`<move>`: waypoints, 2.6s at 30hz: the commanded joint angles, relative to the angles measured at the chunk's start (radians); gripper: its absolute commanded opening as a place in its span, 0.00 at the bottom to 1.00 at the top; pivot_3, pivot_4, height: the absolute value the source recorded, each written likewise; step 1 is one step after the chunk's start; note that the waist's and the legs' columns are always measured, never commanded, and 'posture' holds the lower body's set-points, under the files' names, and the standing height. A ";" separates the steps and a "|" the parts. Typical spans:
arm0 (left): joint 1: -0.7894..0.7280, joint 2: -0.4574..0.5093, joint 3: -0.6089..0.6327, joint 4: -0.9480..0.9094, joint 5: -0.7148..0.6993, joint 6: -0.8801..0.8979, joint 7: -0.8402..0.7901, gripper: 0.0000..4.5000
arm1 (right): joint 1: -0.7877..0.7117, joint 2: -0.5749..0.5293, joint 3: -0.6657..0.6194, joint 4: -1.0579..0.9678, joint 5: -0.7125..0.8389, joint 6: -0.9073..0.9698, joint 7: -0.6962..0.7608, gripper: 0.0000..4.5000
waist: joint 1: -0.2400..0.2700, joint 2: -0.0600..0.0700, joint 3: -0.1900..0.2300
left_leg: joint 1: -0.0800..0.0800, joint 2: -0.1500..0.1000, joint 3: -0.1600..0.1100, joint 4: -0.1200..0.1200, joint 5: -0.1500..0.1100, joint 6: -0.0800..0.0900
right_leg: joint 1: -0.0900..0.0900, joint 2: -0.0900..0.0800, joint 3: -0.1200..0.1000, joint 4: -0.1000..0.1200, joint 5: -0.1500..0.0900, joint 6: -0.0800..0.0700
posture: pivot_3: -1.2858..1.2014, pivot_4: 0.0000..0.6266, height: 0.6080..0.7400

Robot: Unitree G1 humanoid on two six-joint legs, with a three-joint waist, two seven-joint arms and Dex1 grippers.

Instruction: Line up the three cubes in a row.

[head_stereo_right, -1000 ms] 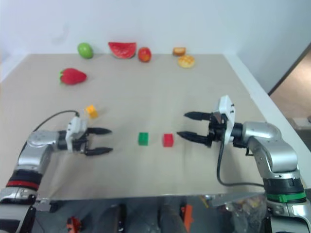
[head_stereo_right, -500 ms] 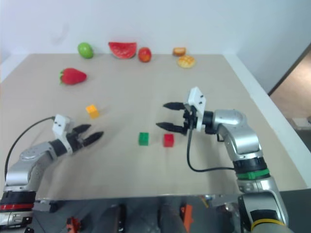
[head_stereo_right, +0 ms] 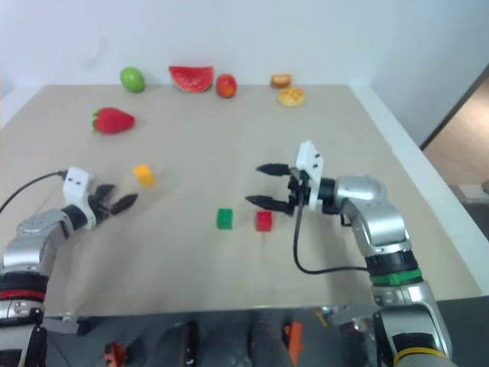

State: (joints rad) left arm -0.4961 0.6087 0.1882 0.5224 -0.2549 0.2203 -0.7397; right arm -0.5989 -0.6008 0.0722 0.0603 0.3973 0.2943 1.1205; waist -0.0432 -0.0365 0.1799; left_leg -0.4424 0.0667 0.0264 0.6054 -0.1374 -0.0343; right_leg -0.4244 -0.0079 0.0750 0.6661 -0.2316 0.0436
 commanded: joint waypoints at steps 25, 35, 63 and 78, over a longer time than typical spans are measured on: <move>-0.262 -0.050 -0.095 0.314 0.065 -0.259 -0.283 0.30 | 0.033 -0.029 -0.064 -0.083 0.022 0.023 -0.031 0.88 | -0.001 0.000 0.000 | -0.001 0.000 0.000 -0.001 0.000 0.000 | 0.000 0.001 0.000 0.000 0.002 0.004 | 0.52 0.24 1.00; -0.145 -0.044 -0.306 0.032 0.046 -0.369 -0.747 0.30 | 0.061 -0.073 -0.080 -0.133 0.075 0.078 0.029 0.88 | -0.001 0.000 0.000 | -0.001 0.000 0.000 -0.001 0.000 0.000 | 0.000 0.000 0.000 0.000 0.001 0.004 | 0.52 0.24 1.00; -0.339 -0.165 -0.311 0.429 0.110 -0.556 -0.794 0.30 | 0.220 -0.208 -0.177 -0.250 0.176 0.162 0.058 0.88 | -0.002 0.000 0.000 | -0.001 0.000 -0.001 0.003 0.000 0.000 | 0.001 0.001 0.001 0.000 0.000 0.001 | 0.52 0.24 1.00; -0.275 -0.070 -0.237 0.377 0.060 -0.558 -0.824 0.97 | 0.196 -0.191 -0.164 -0.238 0.173 0.154 0.054 0.88 | -0.005 0.000 0.000 | -0.001 0.000 -0.001 0.002 0.000 0.000 | 0.000 0.001 0.001 0.000 0.000 0.001 | 0.52 0.24 1.00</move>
State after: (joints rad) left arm -0.7810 0.5037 -0.0877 0.9502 -0.1604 -0.3504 -1.5396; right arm -0.3859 -0.7898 -0.0776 -0.1577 0.5624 0.4588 1.1736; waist -0.0480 -0.0365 0.1799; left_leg -0.4434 0.0667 0.0253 0.6072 -0.1374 -0.0342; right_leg -0.4244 -0.0068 0.0757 0.6665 -0.2317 0.0444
